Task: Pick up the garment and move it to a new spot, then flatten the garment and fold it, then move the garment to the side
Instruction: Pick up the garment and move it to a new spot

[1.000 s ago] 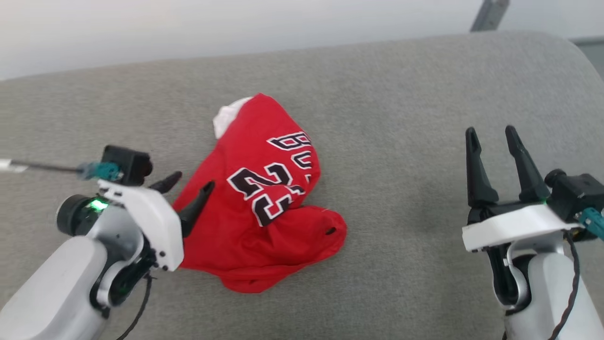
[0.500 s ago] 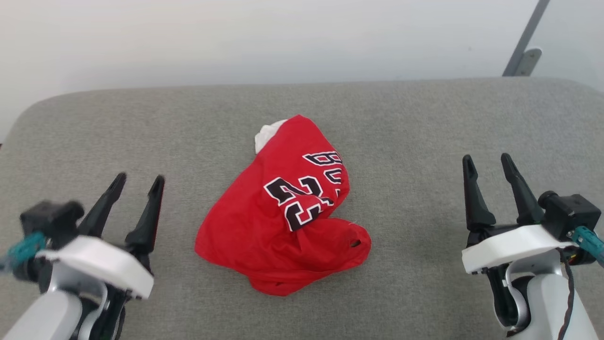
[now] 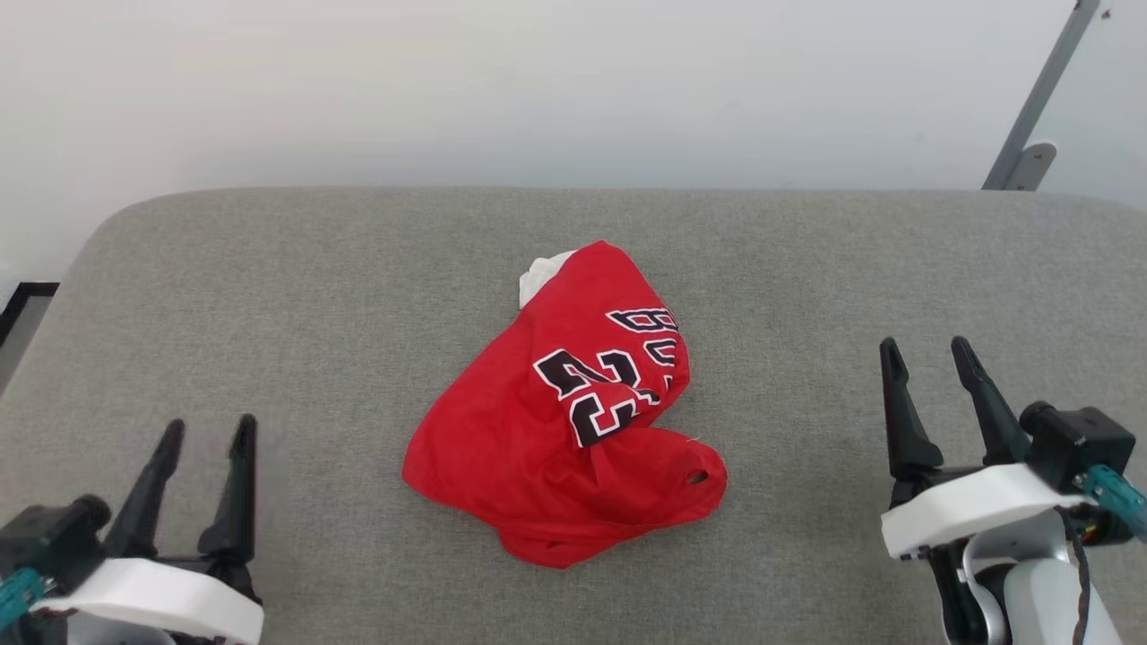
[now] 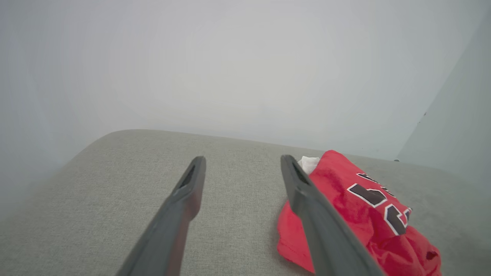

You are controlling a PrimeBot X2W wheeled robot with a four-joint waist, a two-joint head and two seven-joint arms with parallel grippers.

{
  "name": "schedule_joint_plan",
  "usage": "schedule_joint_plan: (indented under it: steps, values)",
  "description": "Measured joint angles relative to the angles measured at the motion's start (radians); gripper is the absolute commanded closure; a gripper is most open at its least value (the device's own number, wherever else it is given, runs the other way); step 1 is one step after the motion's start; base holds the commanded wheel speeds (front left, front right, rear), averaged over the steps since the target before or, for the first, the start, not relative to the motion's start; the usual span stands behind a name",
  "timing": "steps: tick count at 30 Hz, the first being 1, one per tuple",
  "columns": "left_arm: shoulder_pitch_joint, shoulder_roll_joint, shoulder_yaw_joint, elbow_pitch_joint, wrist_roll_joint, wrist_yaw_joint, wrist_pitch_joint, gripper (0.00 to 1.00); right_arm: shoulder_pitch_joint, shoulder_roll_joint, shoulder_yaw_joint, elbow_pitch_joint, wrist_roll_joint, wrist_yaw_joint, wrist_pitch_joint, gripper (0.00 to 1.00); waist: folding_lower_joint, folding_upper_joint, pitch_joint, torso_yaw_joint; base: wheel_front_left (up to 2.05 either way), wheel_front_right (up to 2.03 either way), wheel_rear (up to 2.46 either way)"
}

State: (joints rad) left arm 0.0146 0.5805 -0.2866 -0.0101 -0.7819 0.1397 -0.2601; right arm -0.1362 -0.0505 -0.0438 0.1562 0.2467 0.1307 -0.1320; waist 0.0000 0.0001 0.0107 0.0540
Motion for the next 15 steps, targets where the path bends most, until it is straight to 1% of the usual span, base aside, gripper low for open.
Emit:
schedule_joint_plan:
  steps: [7, 8, 13, 15]
  values:
    - [0.087, -0.098, 0.122, -0.002, 0.103, -0.059, -0.001, 0.0, 0.032, 0.0, -0.005, -0.002, 0.005, 0.0, 0.0, 0.0, 0.0, 0.0, -0.019, 0.007, 0.0, 0.0, 0.0]
    - [0.087, -0.098, 0.122, -0.002, 0.103, -0.059, -0.001, 0.0, 0.032, 0.0, -0.005, -0.002, 0.005, 0.0, 0.0, 0.0, 0.0, 0.0, -0.019, 0.007, 0.0, 0.0, 0.0]
    - [0.128, -0.167, 0.195, -0.005, 0.157, -0.116, -0.001, 0.0, 0.052, 0.0, -0.011, -0.01, 0.007, 0.0, 0.0, 0.0, 0.0, 0.0, -0.026, 0.01, 0.0, 0.0, 0.0]
    - [0.138, -0.186, 0.212, 0.001, 0.179, -0.139, -0.001, 0.0, 0.061, 0.0, -0.012, -0.013, 0.007, 0.0, 0.001, 0.0, 0.0, 0.0, -0.029, 0.012, 0.0, 0.0, 0.0]
